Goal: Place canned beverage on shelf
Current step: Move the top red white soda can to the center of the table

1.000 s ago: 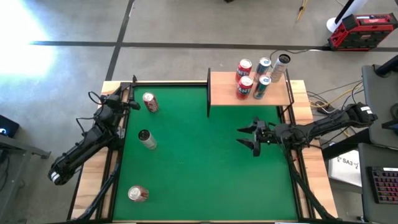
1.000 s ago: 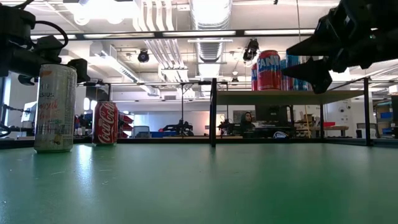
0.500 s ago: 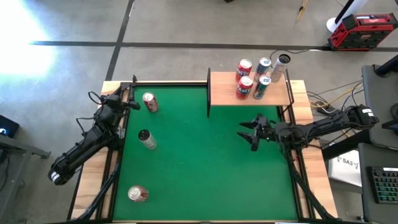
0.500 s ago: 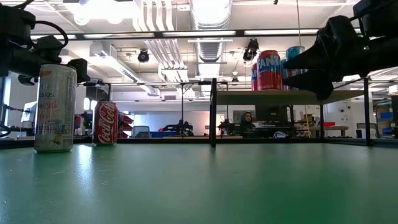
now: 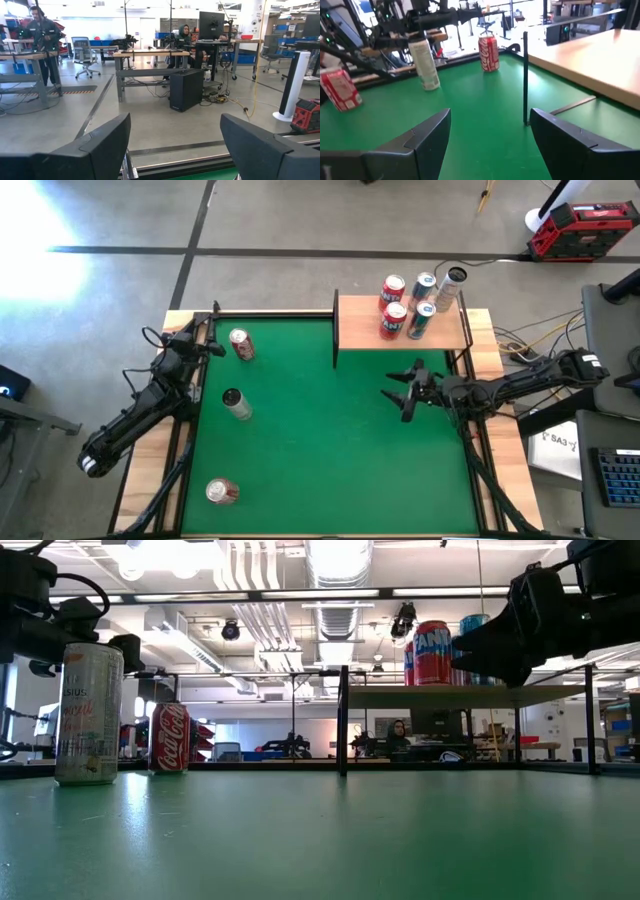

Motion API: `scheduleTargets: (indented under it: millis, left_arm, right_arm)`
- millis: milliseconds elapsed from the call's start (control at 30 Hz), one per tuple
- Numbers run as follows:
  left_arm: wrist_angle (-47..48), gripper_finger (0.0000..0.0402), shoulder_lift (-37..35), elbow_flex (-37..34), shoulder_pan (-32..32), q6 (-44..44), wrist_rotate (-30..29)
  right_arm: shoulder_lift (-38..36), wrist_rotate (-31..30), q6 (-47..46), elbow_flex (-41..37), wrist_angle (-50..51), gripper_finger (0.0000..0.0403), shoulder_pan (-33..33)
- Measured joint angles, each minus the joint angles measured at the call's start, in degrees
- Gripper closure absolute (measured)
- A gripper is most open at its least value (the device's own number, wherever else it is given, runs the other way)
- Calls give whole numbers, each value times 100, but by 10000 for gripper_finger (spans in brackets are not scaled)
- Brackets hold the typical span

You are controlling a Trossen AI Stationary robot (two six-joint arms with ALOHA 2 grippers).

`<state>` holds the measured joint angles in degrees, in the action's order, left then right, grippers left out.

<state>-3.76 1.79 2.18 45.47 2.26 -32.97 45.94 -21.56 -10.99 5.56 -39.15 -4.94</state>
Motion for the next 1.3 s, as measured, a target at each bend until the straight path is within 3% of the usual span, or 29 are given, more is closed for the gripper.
scheduleTargets:
  millis: [233,567,733,833,967,1300]
  left_arm:
    - [0,108,1,0,0,-1,0]
    - [-1,108,1,-1,-2,-2,0]
    - [-1,108,1,-1,-2,-2,0]
    - [1,108,1,-1,-2,0,0]
    - [0,108,1,-1,-1,-2,0]
    - [1,108,-1,0,-2,0,0]
  right_arm:
    - [-241,7,-339,2,626,140,-45]
    - [-2039,-38,-397,-62,2380,140,-42]
    - [-2879,-92,-408,-465,2572,140,-40]
    - [-3237,-105,-742,-481,3176,140,-40]
    - [-3520,-108,-1139,-481,3533,140,-38]
    - [-3856,-101,-639,-483,3538,140,-38]
